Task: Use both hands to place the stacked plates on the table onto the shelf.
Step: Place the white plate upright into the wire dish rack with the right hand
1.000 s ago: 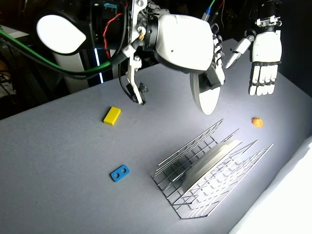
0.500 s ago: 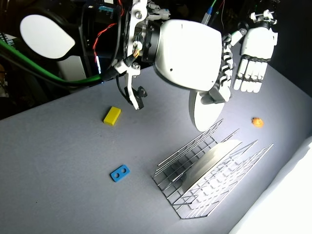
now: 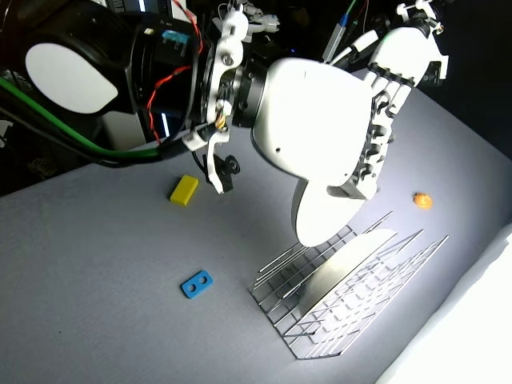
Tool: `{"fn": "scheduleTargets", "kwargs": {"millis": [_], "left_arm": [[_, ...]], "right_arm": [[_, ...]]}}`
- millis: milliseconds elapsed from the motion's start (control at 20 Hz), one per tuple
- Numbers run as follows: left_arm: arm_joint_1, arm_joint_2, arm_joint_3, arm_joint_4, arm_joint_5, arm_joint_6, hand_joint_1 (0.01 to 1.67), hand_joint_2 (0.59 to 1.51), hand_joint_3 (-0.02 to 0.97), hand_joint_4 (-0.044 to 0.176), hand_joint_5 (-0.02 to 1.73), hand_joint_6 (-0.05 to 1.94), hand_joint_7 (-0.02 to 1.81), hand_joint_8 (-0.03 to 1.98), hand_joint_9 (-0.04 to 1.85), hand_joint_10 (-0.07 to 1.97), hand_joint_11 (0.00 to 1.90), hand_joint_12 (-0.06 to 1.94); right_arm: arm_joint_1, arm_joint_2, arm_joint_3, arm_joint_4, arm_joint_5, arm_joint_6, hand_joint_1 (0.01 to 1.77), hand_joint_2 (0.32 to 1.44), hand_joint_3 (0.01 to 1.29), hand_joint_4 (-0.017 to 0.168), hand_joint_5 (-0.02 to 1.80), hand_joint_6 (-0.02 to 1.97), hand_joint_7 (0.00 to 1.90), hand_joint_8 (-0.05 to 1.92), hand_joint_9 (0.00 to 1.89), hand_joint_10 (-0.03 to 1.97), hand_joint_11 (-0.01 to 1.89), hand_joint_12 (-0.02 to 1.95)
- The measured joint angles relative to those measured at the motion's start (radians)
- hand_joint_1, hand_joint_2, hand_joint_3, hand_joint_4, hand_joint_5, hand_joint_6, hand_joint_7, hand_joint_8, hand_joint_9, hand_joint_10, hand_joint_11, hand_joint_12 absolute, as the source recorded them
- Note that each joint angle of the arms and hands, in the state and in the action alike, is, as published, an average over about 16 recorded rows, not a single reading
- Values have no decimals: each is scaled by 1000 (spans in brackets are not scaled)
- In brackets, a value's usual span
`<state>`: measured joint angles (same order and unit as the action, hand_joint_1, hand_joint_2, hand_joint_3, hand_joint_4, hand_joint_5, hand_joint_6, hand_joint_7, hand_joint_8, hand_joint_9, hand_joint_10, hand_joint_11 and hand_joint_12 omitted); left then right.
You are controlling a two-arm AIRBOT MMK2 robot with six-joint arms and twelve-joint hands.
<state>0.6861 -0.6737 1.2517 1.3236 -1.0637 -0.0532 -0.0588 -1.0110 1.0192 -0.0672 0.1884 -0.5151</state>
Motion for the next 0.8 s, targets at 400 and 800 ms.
{"fn": "scheduleTargets", "kwargs": {"millis": [400,800], "left_arm": [[-154,10,-60,123,-74,3,21,1089,20,0,53,20,29,9,19,11,20,12],[-235,28,-117,170,-96,3,21,1086,20,0,51,20,26,9,20,11,22,12]], "right_arm": [[4,-29,46,-109,-34,108,1164,1147,11,-8,688,1333,904,1232,952,955,746,1352],[3,-63,96,-175,-48,203,1164,1161,10,-8,708,1280,930,1165,1001,847,801,1294]]}}
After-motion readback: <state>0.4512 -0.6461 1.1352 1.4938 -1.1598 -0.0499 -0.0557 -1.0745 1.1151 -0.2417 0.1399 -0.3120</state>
